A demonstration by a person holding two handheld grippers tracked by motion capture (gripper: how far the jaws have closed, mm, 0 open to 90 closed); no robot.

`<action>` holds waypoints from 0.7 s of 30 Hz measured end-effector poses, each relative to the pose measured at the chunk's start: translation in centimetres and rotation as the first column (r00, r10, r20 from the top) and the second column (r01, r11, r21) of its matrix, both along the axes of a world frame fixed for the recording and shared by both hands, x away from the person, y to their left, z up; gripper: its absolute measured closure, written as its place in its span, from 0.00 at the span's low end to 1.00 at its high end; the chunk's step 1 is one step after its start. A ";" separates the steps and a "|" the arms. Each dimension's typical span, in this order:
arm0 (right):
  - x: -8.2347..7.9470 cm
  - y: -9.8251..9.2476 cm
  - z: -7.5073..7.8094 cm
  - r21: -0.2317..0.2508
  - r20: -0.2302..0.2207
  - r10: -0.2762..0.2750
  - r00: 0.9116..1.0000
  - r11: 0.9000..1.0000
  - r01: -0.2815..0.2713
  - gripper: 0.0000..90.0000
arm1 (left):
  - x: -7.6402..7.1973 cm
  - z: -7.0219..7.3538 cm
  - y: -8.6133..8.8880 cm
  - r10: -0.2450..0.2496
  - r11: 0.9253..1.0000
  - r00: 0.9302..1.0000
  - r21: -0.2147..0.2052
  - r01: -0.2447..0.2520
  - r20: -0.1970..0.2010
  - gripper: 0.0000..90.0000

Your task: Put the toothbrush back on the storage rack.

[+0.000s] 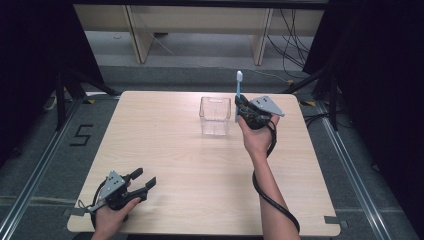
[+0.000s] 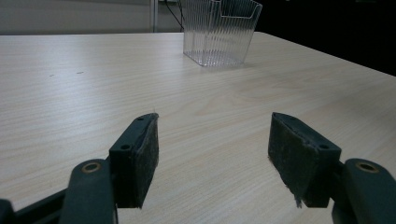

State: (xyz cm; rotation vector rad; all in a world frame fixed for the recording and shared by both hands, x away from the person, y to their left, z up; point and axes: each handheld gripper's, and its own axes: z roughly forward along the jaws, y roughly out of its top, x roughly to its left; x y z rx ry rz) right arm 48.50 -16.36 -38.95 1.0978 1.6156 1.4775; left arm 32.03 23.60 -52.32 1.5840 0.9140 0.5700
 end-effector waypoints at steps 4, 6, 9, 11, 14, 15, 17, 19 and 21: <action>0.3 -0.1 0.1 -0.019 0.019 -0.005 1.000 1.000 0.005 0.87 | 0.0 0.0 0.0 0.001 1.000 1.000 -0.002 -0.001 -0.001 0.37; 0.4 -0.1 0.1 -0.016 0.014 -0.005 1.000 1.000 0.005 0.87 | 0.0 0.0 0.0 0.001 1.000 1.000 -0.001 -0.001 -0.001 0.37; 0.7 -0.2 0.2 -0.021 0.017 0.005 1.000 1.000 -0.005 0.87 | 0.0 0.0 0.0 0.000 1.000 1.000 0.003 0.000 0.002 0.37; 0.7 -0.1 0.3 -0.014 0.006 -0.005 1.000 1.000 0.005 0.87 | 0.0 0.0 0.0 0.001 1.000 1.000 0.002 -0.001 0.001 0.37; 0.9 -0.2 0.4 -0.015 0.017 -0.004 1.000 1.000 0.004 0.87 | 0.0 0.0 0.0 0.001 1.000 1.000 0.002 -0.001 0.001 0.37; 0.8 -0.1 0.5 -0.015 0.012 -0.012 1.000 1.000 0.013 0.87 | -0.1 0.0 0.0 0.004 1.000 1.000 0.005 -0.004 -0.003 0.37; 1.0 -0.1 0.5 -0.012 0.018 -0.012 1.000 1.000 0.013 0.87 | -0.1 0.0 0.0 0.003 1.000 1.000 0.005 -0.003 -0.001 0.37; 1.1 -0.1 0.5 -0.009 0.014 -0.012 1.000 1.000 0.012 0.87 | 0.0 0.0 0.0 0.003 1.000 1.000 0.005 -0.003 -0.002 0.37; 1.2 -0.1 0.6 -0.008 0.011 -0.010 1.000 1.000 0.010 0.87 | 0.0 0.0 0.0 0.003 1.000 1.000 0.008 -0.003 -0.001 0.37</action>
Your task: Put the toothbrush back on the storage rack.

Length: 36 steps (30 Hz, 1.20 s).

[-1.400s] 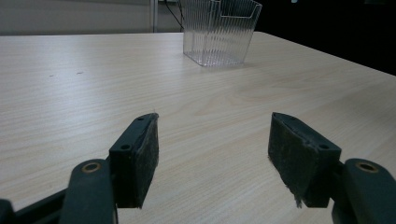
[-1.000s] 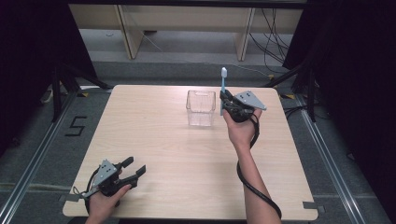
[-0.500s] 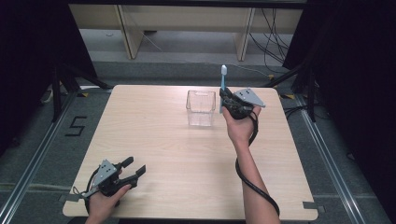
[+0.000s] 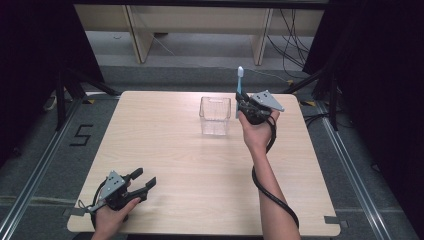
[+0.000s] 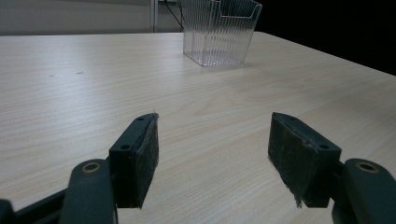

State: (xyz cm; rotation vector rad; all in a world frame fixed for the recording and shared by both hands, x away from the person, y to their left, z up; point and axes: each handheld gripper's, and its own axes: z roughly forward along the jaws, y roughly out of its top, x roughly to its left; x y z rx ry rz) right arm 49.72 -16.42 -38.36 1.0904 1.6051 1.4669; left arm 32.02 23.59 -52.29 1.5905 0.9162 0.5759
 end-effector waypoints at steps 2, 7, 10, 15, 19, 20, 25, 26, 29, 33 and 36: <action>0.1 0.1 0.0 0.000 0.005 -0.006 1.000 1.000 0.006 0.87 | 0.0 0.0 0.0 -0.001 1.000 1.000 -0.003 0.001 -0.001 0.37; 0.5 0.4 0.1 -0.007 0.003 -0.002 1.000 1.000 0.002 0.87 | 0.0 0.0 0.0 0.000 1.000 1.000 -0.008 0.000 -0.003 0.37; 0.6 0.6 0.2 -0.003 -0.007 -0.002 1.000 1.000 0.002 0.87 | 0.0 0.0 0.0 -0.001 1.000 1.000 -0.005 0.001 -0.003 0.37; 0.9 0.7 0.3 0.002 0.004 0.002 1.000 1.000 -0.002 0.87 | 0.0 0.0 0.0 -0.001 1.000 1.000 -0.007 0.001 -0.003 0.37; 1.0 0.8 0.5 0.008 0.002 0.000 1.000 1.000 0.000 0.87 | 0.0 0.0 0.0 -0.001 1.000 1.000 -0.005 0.001 -0.002 0.37; 1.1 0.8 0.5 -0.001 0.009 -0.009 1.000 1.000 0.009 0.87 | 0.0 0.0 0.0 -0.001 1.000 1.000 -0.005 0.001 -0.002 0.37; 1.4 0.9 0.7 0.000 0.006 -0.002 1.000 1.000 0.002 0.87 | 0.0 0.0 0.0 -0.001 1.000 1.000 -0.005 0.001 -0.002 0.37; 1.4 0.9 0.7 0.006 0.004 -0.007 1.000 1.000 0.007 0.87 | 0.0 0.0 0.0 -0.001 1.000 1.000 -0.005 0.001 -0.003 0.37; 1.7 1.0 0.7 0.007 0.010 -0.004 1.000 1.000 0.004 0.87 | 0.0 0.0 0.0 -0.001 1.000 1.000 -0.006 0.001 -0.003 0.37; 1.8 1.1 0.6 0.003 0.012 -0.014 1.000 1.000 0.014 0.87 | 0.0 0.0 0.0 -0.001 1.000 1.000 -0.005 0.001 -0.002 0.37; 2.0 1.2 0.6 0.007 0.013 -0.008 1.000 1.000 0.008 0.87 | -0.1 0.0 0.0 0.000 1.000 1.000 -0.006 0.000 -0.002 0.37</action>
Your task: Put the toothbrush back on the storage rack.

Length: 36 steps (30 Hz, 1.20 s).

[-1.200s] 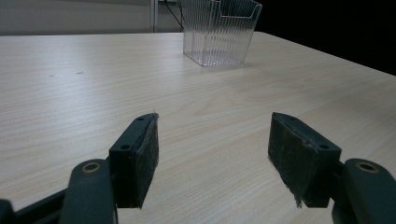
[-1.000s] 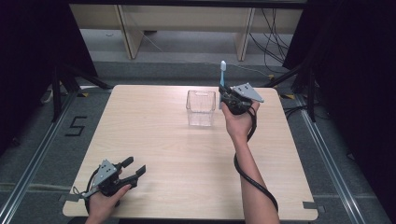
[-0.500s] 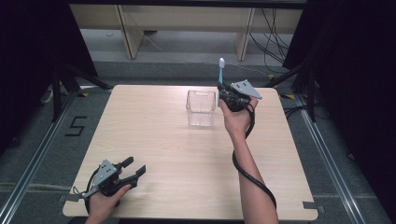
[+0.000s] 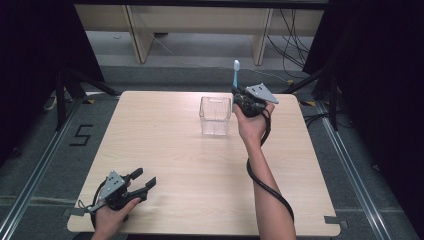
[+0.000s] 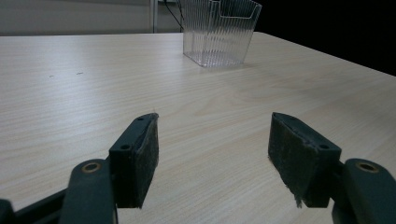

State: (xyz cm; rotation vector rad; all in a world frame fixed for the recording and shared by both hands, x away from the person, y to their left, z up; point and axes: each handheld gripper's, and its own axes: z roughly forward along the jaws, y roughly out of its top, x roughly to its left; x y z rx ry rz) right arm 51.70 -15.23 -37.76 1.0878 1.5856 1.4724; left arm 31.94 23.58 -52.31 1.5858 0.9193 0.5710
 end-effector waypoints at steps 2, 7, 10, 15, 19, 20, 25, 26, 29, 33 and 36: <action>0.0 0.1 0.0 0.004 -0.008 -0.001 1.000 1.000 0.001 0.87 | 0.0 0.0 0.0 0.000 1.000 1.000 0.001 0.000 0.001 0.37; 0.2 0.3 0.0 0.004 0.002 0.003 1.000 1.000 -0.003 0.87 | 0.0 0.0 0.0 -0.004 1.000 1.000 0.000 0.004 0.009 0.37; 0.3 0.4 -0.1 0.008 -0.009 -0.002 1.000 1.000 0.002 0.87 | 0.0 0.0 0.0 -0.002 1.000 1.000 -0.001 0.002 0.007 0.37; 0.5 0.5 -0.2 0.002 0.001 0.000 1.000 1.000 0.000 0.87 | 0.0 0.0 0.0 -0.004 1.000 1.000 0.000 0.004 0.006 0.37; 0.6 0.6 -0.4 0.004 -0.007 -0.007 1.000 1.000 0.007 0.87 | 0.0 0.0 -0.1 -0.002 1.000 1.000 -0.010 0.002 0.001 0.37; 0.7 0.7 -0.4 0.005 -0.003 -0.004 1.000 1.000 0.004 0.87 | 0.0 0.0 -0.1 -0.003 1.000 1.000 -0.009 0.003 0.001 0.37; 0.7 1.0 -0.7 0.018 -0.015 -0.008 1.000 1.000 0.009 0.87 | 0.0 0.0 0.0 -0.004 1.000 1.000 -0.005 0.004 0.004 0.37; 0.8 1.0 -0.7 0.012 -0.014 -0.002 1.000 1.000 0.002 0.87 | 0.0 0.0 0.0 -0.003 1.000 1.000 -0.004 0.003 0.004 0.37; 0.8 1.2 -0.8 0.007 -0.014 0.004 1.000 1.000 -0.004 0.87 | 0.0 0.0 0.0 -0.003 1.000 1.000 -0.008 0.003 0.002 0.37; 0.8 1.4 -1.0 0.010 -0.018 0.009 1.000 1.000 -0.009 0.87 | -0.1 0.0 0.0 -0.002 1.000 1.000 -0.013 0.002 0.001 0.37; 0.9 1.5 -1.2 0.005 -0.018 0.010 1.000 1.000 -0.010 0.87 | 0.1 -0.1 -0.1 -0.009 1.000 1.000 -0.018 0.009 0.018 0.37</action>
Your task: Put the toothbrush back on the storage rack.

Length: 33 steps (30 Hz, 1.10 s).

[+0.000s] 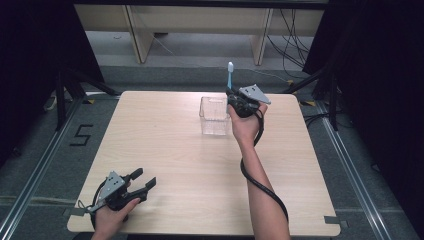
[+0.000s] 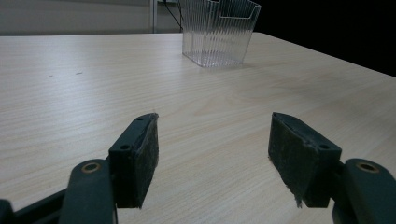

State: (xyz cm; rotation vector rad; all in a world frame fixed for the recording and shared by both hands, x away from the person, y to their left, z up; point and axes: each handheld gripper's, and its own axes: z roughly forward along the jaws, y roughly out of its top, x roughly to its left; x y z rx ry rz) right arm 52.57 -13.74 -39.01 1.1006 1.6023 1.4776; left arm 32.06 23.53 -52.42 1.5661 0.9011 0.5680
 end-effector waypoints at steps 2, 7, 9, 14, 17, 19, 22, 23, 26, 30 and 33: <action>0.0 0.1 -0.2 0.000 -0.009 0.003 1.000 1.000 -0.003 0.87 | 0.0 0.0 0.0 -0.003 1.000 1.000 0.000 0.003 0.002 0.37; 0.1 0.1 -0.5 0.015 -0.014 -0.004 1.000 1.000 0.004 0.87 | 0.2 0.0 0.1 -0.018 1.000 1.000 0.008 0.018 0.021 0.37; 0.0 0.0 -0.6 -0.001 -0.023 -0.005 1.000 1.000 0.005 0.87 | 0.2 0.0 0.1 -0.019 1.000 1.000 0.008 0.018 0.022 0.37; 0.1 0.0 -0.9 -0.001 -0.015 -0.008 1.000 1.000 0.008 0.87 | 0.0 0.0 0.0 -0.006 1.000 1.000 0.001 0.006 0.005 0.37; 0.0 0.0 -0.9 0.000 -0.026 -0.007 1.000 1.000 0.007 0.87 | 0.1 0.0 0.0 -0.007 1.000 1.000 0.001 0.007 0.007 0.37; 0.0 0.0 -1.1 0.009 -0.017 -0.005 1.000 1.000 0.005 0.87 | 0.0 0.0 0.0 0.000 1.000 1.000 -0.002 0.000 -0.003 0.37; 0.0 -0.1 -1.2 0.009 -0.021 -0.009 1.000 1.000 0.010 0.87 | 0.0 0.0 0.0 -0.001 1.000 1.000 -0.002 0.001 -0.002 0.37; 0.0 -0.1 -1.3 0.002 -0.020 -0.008 1.000 1.000 0.008 0.87 | 0.0 0.0 0.0 0.001 1.000 1.000 -0.004 -0.001 -0.005 0.37; -0.1 -0.1 -1.4 0.009 -0.025 -0.005 1.000 1.000 0.005 0.87 | 0.2 0.0 0.1 -0.016 1.000 1.000 0.009 0.016 0.019 0.37; -0.2 -0.1 -1.5 0.013 -0.032 -0.009 0.999 1.000 0.009 0.87 | -0.2 0.1 0.1 0.008 1.000 1.000 0.016 -0.008 -0.021 0.37; -0.2 -0.1 -1.6 -0.005 -0.024 -0.009 1.000 1.000 0.009 0.87 | -0.1 0.1 0.0 0.004 1.000 1.000 0.009 -0.004 -0.014 0.37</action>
